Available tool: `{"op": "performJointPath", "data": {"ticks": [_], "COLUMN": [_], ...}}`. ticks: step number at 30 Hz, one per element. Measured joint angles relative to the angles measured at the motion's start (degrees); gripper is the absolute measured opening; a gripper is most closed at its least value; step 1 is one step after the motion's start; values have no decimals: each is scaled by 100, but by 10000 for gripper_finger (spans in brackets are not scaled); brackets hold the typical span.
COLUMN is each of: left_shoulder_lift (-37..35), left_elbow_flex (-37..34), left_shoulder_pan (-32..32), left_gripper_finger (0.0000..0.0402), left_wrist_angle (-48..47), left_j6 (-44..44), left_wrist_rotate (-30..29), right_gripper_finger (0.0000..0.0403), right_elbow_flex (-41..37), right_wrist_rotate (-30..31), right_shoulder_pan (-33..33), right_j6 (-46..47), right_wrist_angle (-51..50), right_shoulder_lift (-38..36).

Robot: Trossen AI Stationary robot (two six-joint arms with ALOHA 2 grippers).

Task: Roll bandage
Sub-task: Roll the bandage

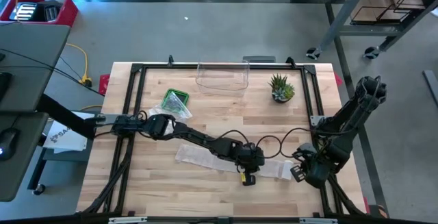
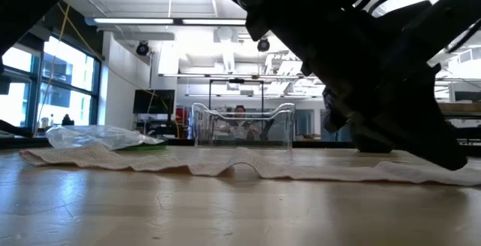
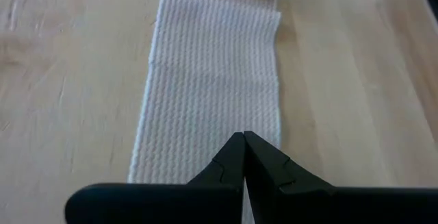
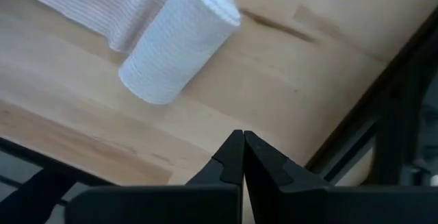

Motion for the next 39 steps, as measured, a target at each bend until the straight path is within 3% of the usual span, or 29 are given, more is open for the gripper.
{"op": "performJointPath", "data": {"ticks": [8,11,24,31,39], "left_shoulder_lift": [0,0,0,0,0], "left_elbow_flex": [0,0,2,2,2], "left_shoulder_pan": [2,2,9,9,9], "left_gripper_finger": [0,0,0,0,0], "left_wrist_angle": [-305,-321,-435,-443,-447], "left_j6": [0,-1,-50,-52,-55], "left_wrist_rotate": [-92,-101,-97,-95,-90], "right_gripper_finger": [0,0,0,0,0], "right_elbow_flex": [-290,-254,-258,-259,-257], "right_wrist_rotate": [175,475,680,499,914], "right_shoulder_pan": [-214,-339,-544,-541,-826], "right_j6": [-14,-99,-127,-107,-491], "right_wrist_angle": [867,892,1283,1447,1850], "right_shoulder_lift": [221,221,680,943,938]}}
